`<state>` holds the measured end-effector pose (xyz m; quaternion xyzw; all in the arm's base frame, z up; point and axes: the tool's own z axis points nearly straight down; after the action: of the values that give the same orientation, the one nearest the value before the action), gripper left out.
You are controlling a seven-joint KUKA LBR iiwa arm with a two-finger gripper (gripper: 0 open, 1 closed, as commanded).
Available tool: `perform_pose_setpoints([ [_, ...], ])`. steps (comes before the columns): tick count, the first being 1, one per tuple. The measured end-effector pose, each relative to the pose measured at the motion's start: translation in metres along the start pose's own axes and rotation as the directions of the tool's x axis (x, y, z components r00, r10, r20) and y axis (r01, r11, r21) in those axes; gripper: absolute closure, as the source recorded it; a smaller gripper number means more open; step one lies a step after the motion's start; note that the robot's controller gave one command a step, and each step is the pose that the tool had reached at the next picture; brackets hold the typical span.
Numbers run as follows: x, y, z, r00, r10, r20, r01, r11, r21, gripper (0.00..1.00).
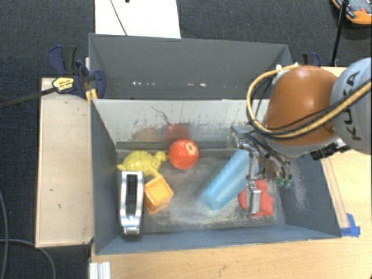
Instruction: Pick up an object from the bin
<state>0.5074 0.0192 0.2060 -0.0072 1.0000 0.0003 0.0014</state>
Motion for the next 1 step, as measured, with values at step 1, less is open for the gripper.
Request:
perform_pose_setpoints([
  [1,-0.0200,0.0001,0.0462,0.992,-0.129,0.003,0.129,0.992,0.001,0.00],
])
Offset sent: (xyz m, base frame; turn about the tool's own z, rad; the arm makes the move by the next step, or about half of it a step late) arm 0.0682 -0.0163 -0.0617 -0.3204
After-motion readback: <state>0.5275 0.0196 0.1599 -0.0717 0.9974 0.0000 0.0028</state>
